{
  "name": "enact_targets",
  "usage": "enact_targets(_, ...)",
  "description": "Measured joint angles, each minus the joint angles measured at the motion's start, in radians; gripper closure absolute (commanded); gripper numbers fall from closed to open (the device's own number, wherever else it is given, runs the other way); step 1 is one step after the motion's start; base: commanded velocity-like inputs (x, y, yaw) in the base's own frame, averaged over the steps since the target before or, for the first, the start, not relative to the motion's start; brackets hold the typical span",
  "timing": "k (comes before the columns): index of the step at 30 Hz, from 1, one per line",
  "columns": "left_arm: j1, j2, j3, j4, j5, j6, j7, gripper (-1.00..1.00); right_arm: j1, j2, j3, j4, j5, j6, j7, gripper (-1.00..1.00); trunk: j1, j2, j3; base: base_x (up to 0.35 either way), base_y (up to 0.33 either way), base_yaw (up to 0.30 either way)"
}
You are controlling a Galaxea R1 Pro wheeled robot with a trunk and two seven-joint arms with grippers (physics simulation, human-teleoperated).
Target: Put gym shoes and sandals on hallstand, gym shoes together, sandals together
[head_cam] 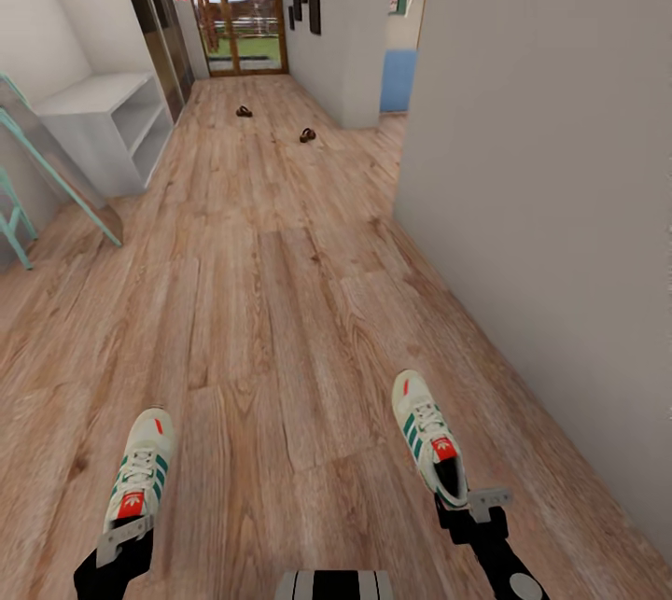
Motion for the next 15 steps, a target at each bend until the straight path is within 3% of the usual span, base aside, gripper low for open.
enact_targets(15,0.0,0.0,0.0,0.0,0.0,-0.001,0.0,1.0,0.001,-0.001,-0.001,0.001,-0.002,-0.002,0.001,1.0,-0.007,0.004,0.08,0.0,0.0,-0.071)
